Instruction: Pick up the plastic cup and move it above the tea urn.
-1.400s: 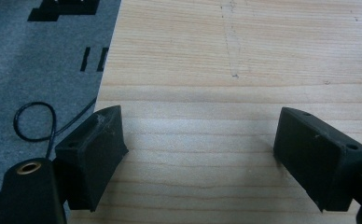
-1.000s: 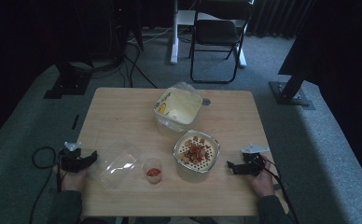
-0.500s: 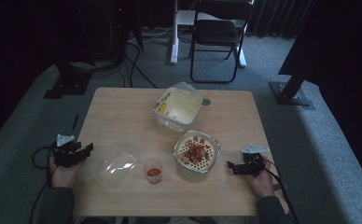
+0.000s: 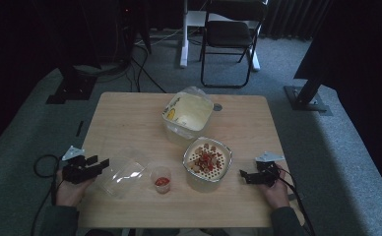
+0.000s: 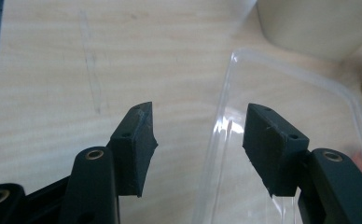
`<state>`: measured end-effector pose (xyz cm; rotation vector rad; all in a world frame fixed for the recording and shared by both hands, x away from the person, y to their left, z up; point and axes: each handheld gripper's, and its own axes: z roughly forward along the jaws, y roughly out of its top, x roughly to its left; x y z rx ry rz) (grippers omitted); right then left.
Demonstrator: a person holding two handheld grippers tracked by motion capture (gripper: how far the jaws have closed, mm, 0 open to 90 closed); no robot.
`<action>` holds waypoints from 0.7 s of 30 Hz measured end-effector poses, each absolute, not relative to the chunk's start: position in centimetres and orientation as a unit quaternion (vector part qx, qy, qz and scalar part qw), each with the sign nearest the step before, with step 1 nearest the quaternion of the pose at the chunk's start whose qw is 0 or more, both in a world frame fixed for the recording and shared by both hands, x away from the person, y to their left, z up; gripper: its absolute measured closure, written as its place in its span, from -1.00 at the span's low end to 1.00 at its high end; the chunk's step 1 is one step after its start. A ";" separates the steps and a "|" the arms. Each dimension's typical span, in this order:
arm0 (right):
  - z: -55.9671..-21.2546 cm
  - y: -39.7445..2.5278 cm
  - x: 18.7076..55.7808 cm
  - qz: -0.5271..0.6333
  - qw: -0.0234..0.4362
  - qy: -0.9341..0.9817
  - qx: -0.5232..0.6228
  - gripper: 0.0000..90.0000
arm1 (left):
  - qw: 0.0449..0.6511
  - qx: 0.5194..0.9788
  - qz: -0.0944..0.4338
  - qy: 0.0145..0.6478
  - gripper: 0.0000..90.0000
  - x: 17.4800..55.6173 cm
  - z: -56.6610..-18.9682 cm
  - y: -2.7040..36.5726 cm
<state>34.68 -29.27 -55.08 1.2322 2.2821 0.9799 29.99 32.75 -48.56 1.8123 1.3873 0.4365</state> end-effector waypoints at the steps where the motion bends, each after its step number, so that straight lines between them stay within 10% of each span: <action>1: -55.1 -29.3 34.7 0.347 0.184 0.809 0.437 -0.75 | 0.397 0.717 0.169 0.547 -0.02 29.7 -48.8 32.8; 14: -55.1 -29.3 34.7 0.347 0.184 0.809 0.437 -0.75 | 0.341 0.753 0.166 0.537 0.81 30.0 -50.0 31.9; 21: -55.1 -29.3 34.7 0.347 0.184 0.809 0.437 -0.75 | 0.350 0.751 0.175 0.532 0.89 31.9 -49.7 31.1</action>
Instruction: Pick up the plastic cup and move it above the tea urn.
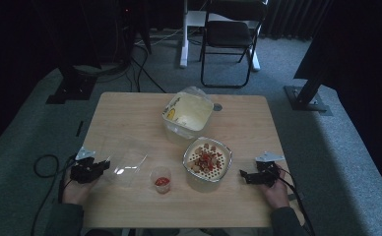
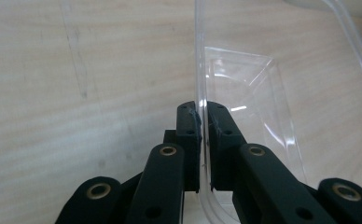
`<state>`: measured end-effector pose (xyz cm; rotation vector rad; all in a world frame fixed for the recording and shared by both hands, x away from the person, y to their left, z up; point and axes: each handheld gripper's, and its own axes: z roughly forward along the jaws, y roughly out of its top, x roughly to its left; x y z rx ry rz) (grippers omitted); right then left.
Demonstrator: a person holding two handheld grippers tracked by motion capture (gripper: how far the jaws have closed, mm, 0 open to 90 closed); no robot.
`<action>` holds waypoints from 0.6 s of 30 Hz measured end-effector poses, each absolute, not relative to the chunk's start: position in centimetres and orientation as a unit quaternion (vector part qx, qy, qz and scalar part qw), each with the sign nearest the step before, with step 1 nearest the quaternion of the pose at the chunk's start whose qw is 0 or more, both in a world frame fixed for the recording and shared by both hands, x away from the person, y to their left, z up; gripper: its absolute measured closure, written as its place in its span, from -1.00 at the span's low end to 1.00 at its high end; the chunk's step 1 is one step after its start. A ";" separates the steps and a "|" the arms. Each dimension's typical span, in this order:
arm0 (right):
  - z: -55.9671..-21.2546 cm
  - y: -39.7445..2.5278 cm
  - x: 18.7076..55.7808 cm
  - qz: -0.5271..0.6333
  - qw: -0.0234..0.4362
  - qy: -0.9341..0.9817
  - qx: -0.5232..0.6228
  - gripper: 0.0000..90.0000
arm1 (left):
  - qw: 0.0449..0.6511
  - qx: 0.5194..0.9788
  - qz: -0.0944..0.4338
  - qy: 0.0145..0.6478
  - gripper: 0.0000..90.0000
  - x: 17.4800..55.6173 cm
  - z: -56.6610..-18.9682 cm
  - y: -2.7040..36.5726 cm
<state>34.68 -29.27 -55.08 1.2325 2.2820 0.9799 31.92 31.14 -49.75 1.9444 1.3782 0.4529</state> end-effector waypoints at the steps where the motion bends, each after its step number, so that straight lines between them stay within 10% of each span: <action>1: -55.1 -29.3 34.7 0.347 0.183 0.809 0.437 -0.74 | 0.353 0.750 0.176 0.530 0.90 32.2 -49.6 31.1; 18: -55.1 -29.3 34.7 0.347 0.184 0.809 0.437 -0.75 | 0.413 0.721 0.183 0.525 0.93 36.1 -46.1 30.9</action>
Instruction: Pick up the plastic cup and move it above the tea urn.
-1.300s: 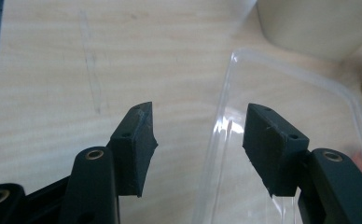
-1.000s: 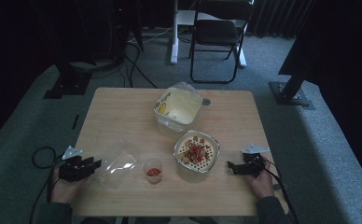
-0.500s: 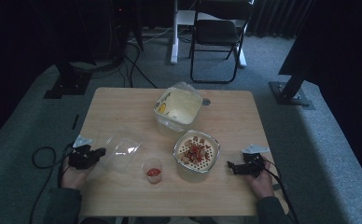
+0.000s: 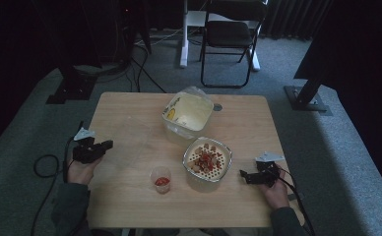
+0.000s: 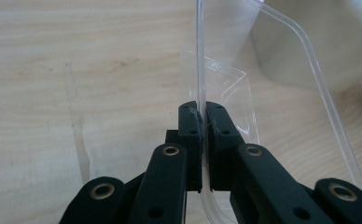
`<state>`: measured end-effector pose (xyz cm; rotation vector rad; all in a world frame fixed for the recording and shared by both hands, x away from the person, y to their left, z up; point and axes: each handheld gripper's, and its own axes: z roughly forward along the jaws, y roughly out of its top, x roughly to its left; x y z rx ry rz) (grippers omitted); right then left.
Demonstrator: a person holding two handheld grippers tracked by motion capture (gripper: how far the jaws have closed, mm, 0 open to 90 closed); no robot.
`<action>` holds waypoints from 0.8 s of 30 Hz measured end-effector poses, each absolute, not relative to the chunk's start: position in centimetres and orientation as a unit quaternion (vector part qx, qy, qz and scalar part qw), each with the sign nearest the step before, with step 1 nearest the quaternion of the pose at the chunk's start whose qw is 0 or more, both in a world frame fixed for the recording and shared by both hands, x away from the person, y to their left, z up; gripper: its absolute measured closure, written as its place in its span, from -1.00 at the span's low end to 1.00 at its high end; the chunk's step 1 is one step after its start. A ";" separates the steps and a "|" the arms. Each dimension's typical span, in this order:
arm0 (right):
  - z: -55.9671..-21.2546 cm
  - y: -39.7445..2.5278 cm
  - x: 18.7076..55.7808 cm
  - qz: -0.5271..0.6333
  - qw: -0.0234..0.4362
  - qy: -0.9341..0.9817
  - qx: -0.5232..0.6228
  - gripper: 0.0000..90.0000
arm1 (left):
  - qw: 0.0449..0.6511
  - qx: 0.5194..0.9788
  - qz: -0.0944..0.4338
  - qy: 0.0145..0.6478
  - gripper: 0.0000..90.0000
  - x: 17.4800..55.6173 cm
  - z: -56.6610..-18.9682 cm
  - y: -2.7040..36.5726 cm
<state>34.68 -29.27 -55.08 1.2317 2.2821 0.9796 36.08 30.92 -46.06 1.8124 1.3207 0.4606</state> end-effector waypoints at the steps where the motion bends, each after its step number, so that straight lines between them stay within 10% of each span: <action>1: -55.1 -29.3 34.7 0.347 0.183 0.810 0.437 -0.74 | 0.416 0.720 0.183 0.525 0.93 36.2 -45.8 30.9; 24: -55.1 -29.3 34.7 0.347 0.184 0.809 0.437 -0.75 | 0.462 0.725 0.193 0.473 0.92 40.6 -39.0 27.1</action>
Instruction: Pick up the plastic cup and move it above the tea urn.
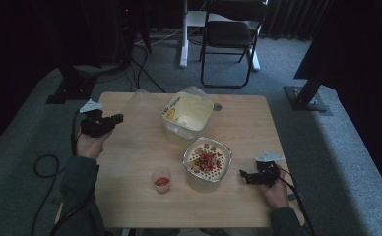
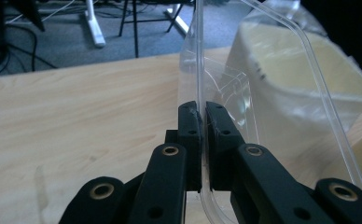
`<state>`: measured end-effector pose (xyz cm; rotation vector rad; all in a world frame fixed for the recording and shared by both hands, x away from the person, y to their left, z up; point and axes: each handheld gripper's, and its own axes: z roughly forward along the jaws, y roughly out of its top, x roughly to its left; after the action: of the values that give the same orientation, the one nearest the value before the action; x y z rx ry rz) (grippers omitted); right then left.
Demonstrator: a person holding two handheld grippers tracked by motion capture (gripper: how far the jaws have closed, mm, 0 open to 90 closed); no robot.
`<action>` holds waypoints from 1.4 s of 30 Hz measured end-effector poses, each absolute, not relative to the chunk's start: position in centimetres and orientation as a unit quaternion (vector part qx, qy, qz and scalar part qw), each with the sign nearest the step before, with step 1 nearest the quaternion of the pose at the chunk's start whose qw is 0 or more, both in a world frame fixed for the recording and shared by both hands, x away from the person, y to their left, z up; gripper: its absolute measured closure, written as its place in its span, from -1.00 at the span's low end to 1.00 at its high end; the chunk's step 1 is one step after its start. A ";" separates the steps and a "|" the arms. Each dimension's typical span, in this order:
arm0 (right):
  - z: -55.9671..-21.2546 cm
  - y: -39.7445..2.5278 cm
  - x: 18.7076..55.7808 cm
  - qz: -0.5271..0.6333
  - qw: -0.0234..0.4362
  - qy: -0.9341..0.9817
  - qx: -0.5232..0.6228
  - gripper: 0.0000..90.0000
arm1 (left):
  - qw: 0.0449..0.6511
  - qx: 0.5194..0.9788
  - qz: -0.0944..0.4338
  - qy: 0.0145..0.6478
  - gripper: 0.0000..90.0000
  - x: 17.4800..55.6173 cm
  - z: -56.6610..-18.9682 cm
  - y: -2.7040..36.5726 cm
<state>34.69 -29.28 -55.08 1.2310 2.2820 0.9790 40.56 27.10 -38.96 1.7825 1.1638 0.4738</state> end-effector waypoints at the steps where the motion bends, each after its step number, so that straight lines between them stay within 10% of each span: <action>1: -55.1 -29.3 34.7 0.347 0.184 0.809 0.437 -0.74 | 0.462 0.730 0.192 0.466 0.92 40.9 -38.4 26.3; 22: -55.1 -29.3 34.7 0.347 0.184 0.809 0.437 -0.74 | 0.490 0.750 0.148 0.419 0.91 44.1 -35.6 19.3; 30: -55.1 -29.3 34.6 0.348 0.186 0.807 0.440 -0.70 | 0.550 0.727 0.113 0.395 0.09 44.0 -35.2 19.2; 42: -55.1 -29.3 34.5 0.348 0.186 0.807 0.440 -0.70 | 0.532 0.734 0.131 0.401 0.03 43.5 -35.7 19.6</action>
<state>34.55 -29.34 -55.07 1.2394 2.2715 0.9807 43.53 19.65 -35.66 1.7510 0.9558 0.3136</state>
